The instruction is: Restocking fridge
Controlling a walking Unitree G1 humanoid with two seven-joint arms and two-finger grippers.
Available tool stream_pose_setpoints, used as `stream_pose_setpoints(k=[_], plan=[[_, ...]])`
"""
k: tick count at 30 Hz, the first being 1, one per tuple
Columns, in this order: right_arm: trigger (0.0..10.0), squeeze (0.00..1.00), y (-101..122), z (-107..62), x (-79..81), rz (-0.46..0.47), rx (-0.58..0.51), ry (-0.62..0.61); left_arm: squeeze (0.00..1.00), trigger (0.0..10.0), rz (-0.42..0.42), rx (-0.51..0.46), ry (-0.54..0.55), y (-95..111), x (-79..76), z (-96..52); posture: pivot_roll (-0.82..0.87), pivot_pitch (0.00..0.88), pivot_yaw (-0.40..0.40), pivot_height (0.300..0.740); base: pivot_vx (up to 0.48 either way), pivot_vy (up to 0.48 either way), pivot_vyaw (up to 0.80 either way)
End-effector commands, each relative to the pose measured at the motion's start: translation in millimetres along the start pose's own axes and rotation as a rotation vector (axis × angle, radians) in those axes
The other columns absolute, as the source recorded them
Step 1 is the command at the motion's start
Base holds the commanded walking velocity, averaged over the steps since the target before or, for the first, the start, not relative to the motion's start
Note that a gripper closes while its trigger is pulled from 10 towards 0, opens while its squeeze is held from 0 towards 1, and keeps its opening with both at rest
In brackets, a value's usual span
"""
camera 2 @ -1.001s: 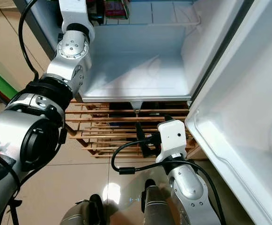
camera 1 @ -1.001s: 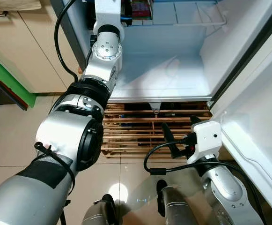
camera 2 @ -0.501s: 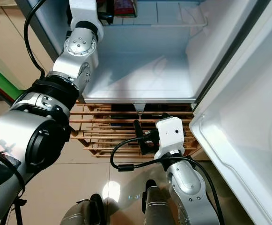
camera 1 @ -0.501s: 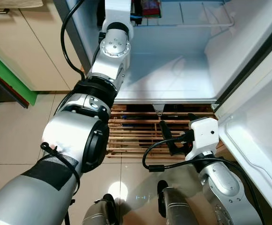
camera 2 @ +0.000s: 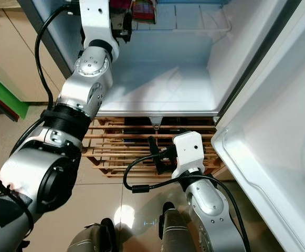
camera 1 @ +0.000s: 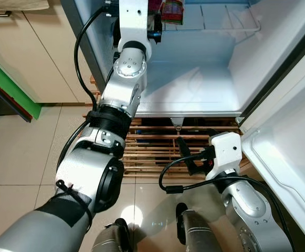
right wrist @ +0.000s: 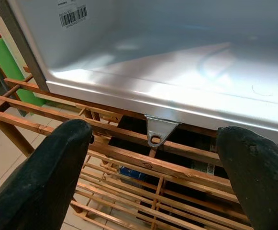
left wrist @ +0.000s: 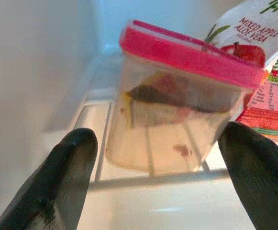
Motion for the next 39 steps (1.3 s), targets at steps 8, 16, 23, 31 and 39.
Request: stream_pose_setpoints(k=[8, 16, 23, 31, 39], plan=[[10.0, 0.0, 0, 5.1, -0.3, 0.001, -0.007, 0.017, 1.0, 10.0, 0.014, 0.008, -0.04, -9, 7.4, -19.3, -0.24, 0.154, 0.023, 0.74, 0.0, 0.0, 0.0], [10.0, 0.0, 4, 9.9, -18.8, -0.009, -0.033, -0.054, 1.0, 10.0, -0.052, 0.059, -0.236, -49, -2.6, -82.9, -0.2, 0.115, 0.026, 0.74, 0.0, 0.0, 0.0], [10.0, 0.0, 1, 15.9, -41.7, -0.011, -0.044, -0.14, 1.0, 10.0, -0.066, 0.118, -0.296, -75, -1.3, -120.1, -0.17, 0.061, 0.029, 0.74, 0.0, 0.0, 0.0], [10.0, 0.0, 2, 12.9, -70.3, -0.01, -0.1, -0.293, 0.0, 10.0, -0.056, 0.174, -0.263, -102, 36.4, -154.7, -0.13, 0.0, 0.051, 0.74, 0.0, 0.0, 0.0], [10.0, 0.0, -13, -0.1, -85.1, 0.052, -0.087, -0.386, 0.0, 10.0, -0.037, 0.148, -0.252, -119, 36.0, -148.1, -0.15, 0.0, 0.046, 0.74, 0.0, 0.0, 0.0]])
Point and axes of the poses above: a point about 5 cm out from each wrist's last joint towards the gripper, its own z axis pointing out of the wrist towards the gripper, its own y axis along the axis of the wrist's last joint, x = y × z, the point moved 5 cm from there along z, pointing out of the wrist towards the gripper, and after that the axes turned 4 degrees about z, right-handed, at the moved point
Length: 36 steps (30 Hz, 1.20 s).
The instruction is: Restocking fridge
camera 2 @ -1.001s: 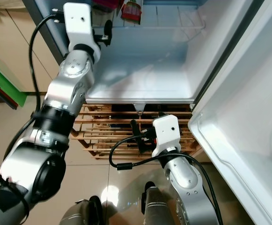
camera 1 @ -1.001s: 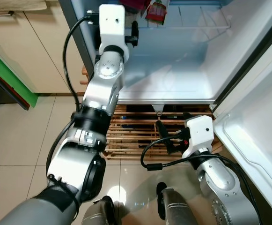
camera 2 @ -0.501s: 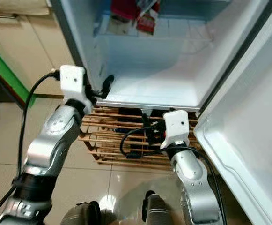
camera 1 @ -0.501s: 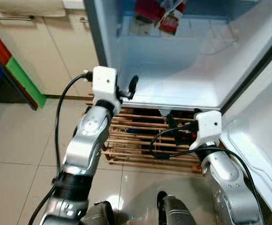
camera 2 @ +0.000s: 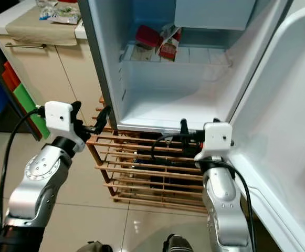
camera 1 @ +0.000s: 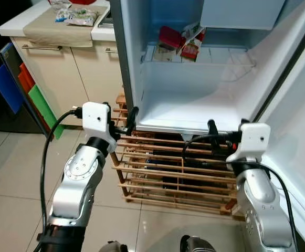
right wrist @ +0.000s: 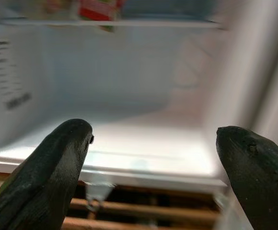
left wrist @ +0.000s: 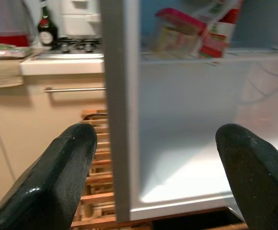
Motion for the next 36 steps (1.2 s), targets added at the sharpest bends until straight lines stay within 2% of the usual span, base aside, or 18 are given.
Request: stream_pose_setpoints(k=[1, 2, 4, 8, 11, 15, 23, 27, 29, 30, 31, 32, 33, 34, 35, 36], plan=[[10.0, 0.0, -3, -4.0, -23.5, 0.039, -0.002, -0.103, 0.0, 10.0, 0.006, 0.016, -0.01, -9, -1.6, 0.6, -0.16, 0.0, 0.046, 0.74, 0.0, 0.0, 0.0], [10.0, 0.0, -3, -4.0, -23.5, 0.039, -0.002, -0.103, 0.0, 10.0, 0.006, 0.016, -0.01, -9, -1.6, 0.6, -0.16, 0.0, 0.046, 0.74, 0.0, 0.0, 0.0], [10.0, 0.0, -5, -8.1, -36.1, 0.028, 0.007, -0.149, 0.0, 10.0, -0.004, 0.029, 0.004, -12, 1.5, -2.1, -0.18, 0.0, 0.045, 0.74, 0.0, 0.0, 0.0], [10.0, 0.0, -7, -12.0, -39.6, -0.007, 0.014, -0.147, 0.0, 10.0, -0.022, 0.031, 0.01, -12, 3.7, -6.1, -0.19, 0.0, 0.038, 0.74, -0.191, 0.0, 0.0], [10.0, 0.0, -5, -8.7, -24.9, -0.034, 0.008, -0.069, 0.0, 10.0, -0.03, 0.007, 0.014, -12, 0.9, -5.4, -0.18, 0.0, 0.025, 0.74, -0.261, 0.0, 0.0], [10.0, 0.0, -3, -4.5, -16.3, -0.046, -0.003, -0.026, 0.0, 10.0, -0.03, -0.011, 0.015, -10, -0.7, -3.8, -0.17, 0.0, 0.015, 0.74, -0.27, 0.0, 0.0], [10.0, 0.0, -10, -5.0, -6.6, -0.032, 0.024, 0.049, 0.0, 10.0, -0.022, -0.02, 0.027, -8, 2.0, -3.3, -0.17, 0.0, 0.024, 0.74, -0.229, 0.0, 0.0], [10.0, 0.0, -21, -10.1, -9.8, -0.061, 0.077, 0.077, 0.0, 10.0, -0.015, -0.02, 0.032, -8, 3.9, -0.8, -0.17, 0.0, 0.026, 0.74, 0.0, 0.0, 0.0], [10.0, 0.0, -41, -20.1, -48.3, -0.168, 0.192, -0.06, 0.0, 10.0, -0.022, -0.005, 0.042, -11, 8.2, 4.8, -0.19, 0.0, 0.029, 0.74, 0.0, 0.0, 0.0], [10.0, 0.0, -56, -30.8, -71.6, -0.181, 0.281, -0.155, 0.0, 10.0, -0.032, 0.012, 0.057, -15, 12.8, 7.4, -0.19, 0.0, 0.029, 0.74, 0.0, 0.0, 0.0], [10.0, 0.0, -65, -39.5, -86.2, -0.184, 0.341, -0.217, 0.0, 10.0, -0.039, 0.024, 0.067, -18, 16.0, 8.9, -0.19, 0.0, 0.029, 0.74, 0.0, 0.0, 0.0], [10.0, 0.0, -65, -39.5, -86.2, -0.184, 0.341, -0.217, 0.0, 10.0, -0.039, 0.024, 0.067, -18, 16.0, 8.9, -0.19, 0.0, 0.029, 0.74, 0.0, 0.0, 0.0], [10.0, 0.0, -77, -50.0, -94.7, -0.179, 0.407, -0.248, 0.0, 10.0, -0.043, 0.034, 0.075, -20, 18.7, 9.6, -0.2, 0.0, 0.03, 0.74, 0.0, 0.0, 0.0], [10.0, 0.0, -95, -67.8, -106.6, -0.148, 0.507, -0.294, 0.0, 10.0, -0.042, 0.042, 0.079, -22, 20.4, 10.1, -0.21, 0.002, 0.03, 0.74, 0.0, 0.0, 0.0], [10.0, 0.0, -95, -67.8, -106.6, -0.148, 0.507, -0.294, 0.0, 10.0, -0.042, 0.042, 0.079, -22, 20.4, 10.1, -0.21, 0.002, 0.03, 0.74, 0.0, 0.0, 0.0], [10.0, 0.0, -113, -87.0, -119.1, -0.113, 0.608, -0.348, 0.0, 10.0, -0.04, 0.048, 0.079, -24, 20.7, 10.5, -0.21, 0.006, 0.029, 0.74, 0.0, 0.0, 0.0]])
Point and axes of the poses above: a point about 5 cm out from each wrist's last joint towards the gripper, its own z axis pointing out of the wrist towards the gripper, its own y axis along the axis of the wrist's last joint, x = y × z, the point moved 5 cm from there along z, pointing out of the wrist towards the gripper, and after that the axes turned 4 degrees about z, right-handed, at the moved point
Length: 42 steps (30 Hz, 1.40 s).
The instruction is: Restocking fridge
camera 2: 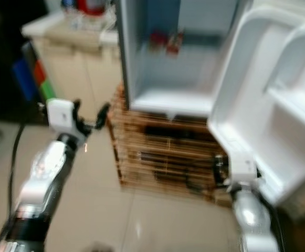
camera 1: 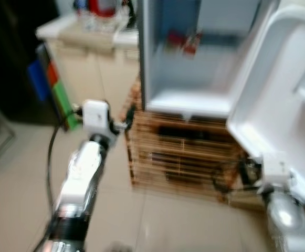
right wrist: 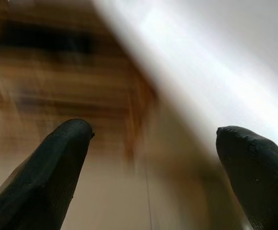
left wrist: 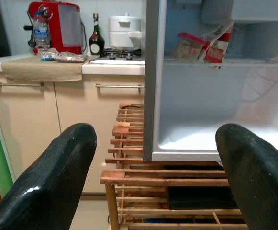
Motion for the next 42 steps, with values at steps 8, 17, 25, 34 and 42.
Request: stream_pose_setpoints(k=[8, 17, 25, 34, 42], plan=[[10.0, 0.0, -86, -12.6, -73.7, 0.147, 0.367, -0.227, 0.0, 10.0, 0.019, 0.047, -0.016, -12, -4.5, 5.0, -0.24, 0.013, 0.03, 0.74, 0.0, 0.0, 0.0], [10.0, 0.0, -61, -23.8, -190.8, 0.083, 0.274, -0.666, 0.0, 10.0, 0.036, 0.071, -0.016, -20, -4.6, 8.9, -0.26, 0.013, 0.034, 0.74, 0.0, 0.0, 0.0], [10.0, 0.0, 82, -3.7, -145.2, 0.077, -0.308, -0.498, 0.0, 10.0, 0.207, 0.497, -0.061, -108, -0.9, -12.4, -0.26, 0.021, 0.042, 0.74, 0.0, 0.0, 0.0], [10.0, 0.0, 133, 2.2, -58.6, 0.114, -0.482, -0.181, 0.0, 10.0, 0.304, 0.743, -0.116, -160, 13.7, -44.0, -0.28, 0.018, 0.055, 0.74, 0.0, 0.0, 0.0], [10.0, 0.0, 172, -69.7, 98.6, 0.108, -0.495, 0.753, 0.0, 10.0, 0.553, 1.086, -0.399, -220, 31.0, -120.7, -0.28, 0.002, 0.078, 0.74, 0.0, 0.0, 0.0]])
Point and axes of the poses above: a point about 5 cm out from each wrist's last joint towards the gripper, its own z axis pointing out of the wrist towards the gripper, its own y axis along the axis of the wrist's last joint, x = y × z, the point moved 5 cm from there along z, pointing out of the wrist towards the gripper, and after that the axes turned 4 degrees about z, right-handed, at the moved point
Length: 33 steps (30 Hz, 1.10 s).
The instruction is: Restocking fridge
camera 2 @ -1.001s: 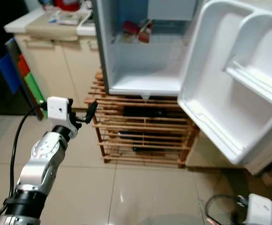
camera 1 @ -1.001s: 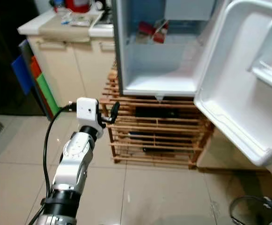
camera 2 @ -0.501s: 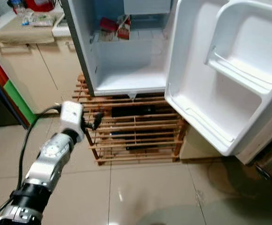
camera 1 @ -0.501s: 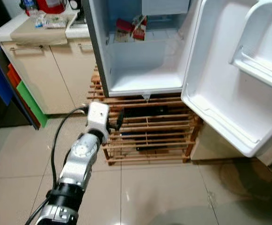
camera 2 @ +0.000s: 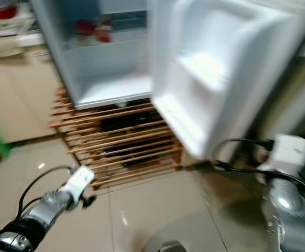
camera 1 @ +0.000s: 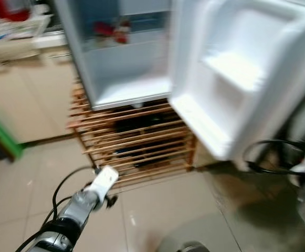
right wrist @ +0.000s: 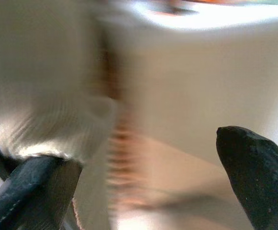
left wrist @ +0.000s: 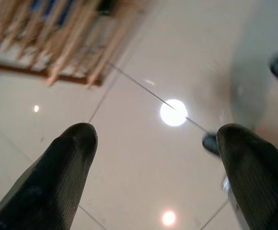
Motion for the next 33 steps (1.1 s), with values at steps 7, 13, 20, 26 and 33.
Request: stream_pose_setpoints(k=[7, 13, 20, 26, 33], plan=[[10.0, 0.0, 28, 11.8, 22.3, 0.07, -0.069, 0.141, 0.0, 10.0, 0.115, 0.096, -0.131, -39, -29.7, 1.1, -0.27, 0.0, 0.079, 0.74, 0.0, 0.0, 0.0], [10.0, 0.0, 7, 28.2, -12.3, -0.02, -0.033, -0.165, 0.0, 10.0, -0.051, -0.119, -0.016, 14, -7.4, 2.7, -0.25, 0.001, 0.065, 0.74, 0.0, 0.0, 0.0], [10.0, 0.0, -21, 43.7, 17.8, -0.063, 0.001, -0.122, 0.0, 10.0, -0.259, -0.665, 0.098, 132, 35.6, -38.7, -0.2, 0.0, 0.045, 0.74, 0.0, 0.0, 0.0], [10.0, 0.0, -23, 60.0, 16.7, -0.023, -0.031, -0.145, 0.0, 10.0, -0.458, -1.107, 0.363, 205, 92.7, -136.8, -0.16, 0.0, 0.011, 0.74, 0.0, 0.0, 0.0], [10.0, 0.0, -12, 65.1, 14.2, -0.035, -0.077, -0.136, 0.0, 10.0, -0.484, -1.121, 0.485, 195, 107.5, -159.4, -0.15, 0.007, -0.002, 0.74, 0.05, 0.035, 0.0]])
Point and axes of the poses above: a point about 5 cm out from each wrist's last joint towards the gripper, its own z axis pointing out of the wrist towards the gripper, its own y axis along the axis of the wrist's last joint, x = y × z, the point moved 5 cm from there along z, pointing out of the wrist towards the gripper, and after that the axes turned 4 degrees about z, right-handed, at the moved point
